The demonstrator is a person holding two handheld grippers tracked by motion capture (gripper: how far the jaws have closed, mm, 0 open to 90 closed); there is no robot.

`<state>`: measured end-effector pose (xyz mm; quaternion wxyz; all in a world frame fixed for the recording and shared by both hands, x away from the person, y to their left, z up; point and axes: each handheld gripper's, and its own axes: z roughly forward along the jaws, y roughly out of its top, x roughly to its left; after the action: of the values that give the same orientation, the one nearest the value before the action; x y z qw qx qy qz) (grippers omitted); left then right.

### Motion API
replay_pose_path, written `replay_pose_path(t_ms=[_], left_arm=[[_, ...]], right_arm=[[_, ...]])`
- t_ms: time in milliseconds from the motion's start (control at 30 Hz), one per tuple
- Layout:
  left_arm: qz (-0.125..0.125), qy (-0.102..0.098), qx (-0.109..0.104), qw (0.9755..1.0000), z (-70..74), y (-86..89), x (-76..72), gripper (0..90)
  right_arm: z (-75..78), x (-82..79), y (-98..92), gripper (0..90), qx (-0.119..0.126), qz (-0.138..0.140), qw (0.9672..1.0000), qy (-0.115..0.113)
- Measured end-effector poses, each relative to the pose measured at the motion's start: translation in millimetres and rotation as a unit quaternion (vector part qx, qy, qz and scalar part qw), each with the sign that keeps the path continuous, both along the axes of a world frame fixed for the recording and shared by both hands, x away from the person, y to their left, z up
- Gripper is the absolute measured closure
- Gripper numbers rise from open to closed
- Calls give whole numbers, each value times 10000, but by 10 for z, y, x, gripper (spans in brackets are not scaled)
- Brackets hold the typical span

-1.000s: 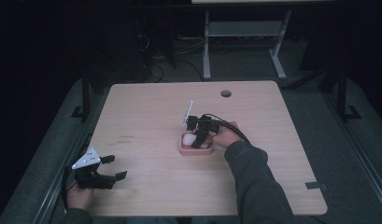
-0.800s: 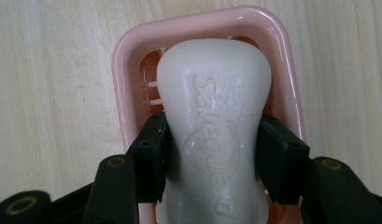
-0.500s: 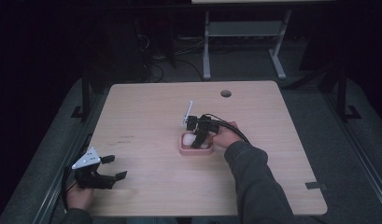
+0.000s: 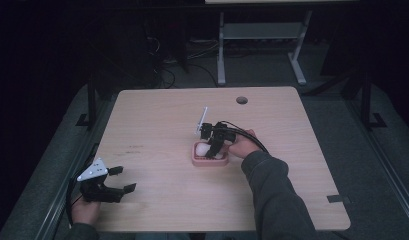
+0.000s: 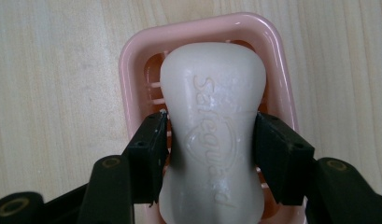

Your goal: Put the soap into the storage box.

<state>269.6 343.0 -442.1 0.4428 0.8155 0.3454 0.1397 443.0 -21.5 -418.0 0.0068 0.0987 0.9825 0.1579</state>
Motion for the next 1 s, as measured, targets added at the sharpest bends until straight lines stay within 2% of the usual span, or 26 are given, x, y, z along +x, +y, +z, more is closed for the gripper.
replay_pose_path(t_ms=[1000], left_arm=[[-6, -1, 20, 10000, -3, -3, 0, 139]], right_arm=[[139, -54, -163, 447, 256, -69, 9996, -109]])
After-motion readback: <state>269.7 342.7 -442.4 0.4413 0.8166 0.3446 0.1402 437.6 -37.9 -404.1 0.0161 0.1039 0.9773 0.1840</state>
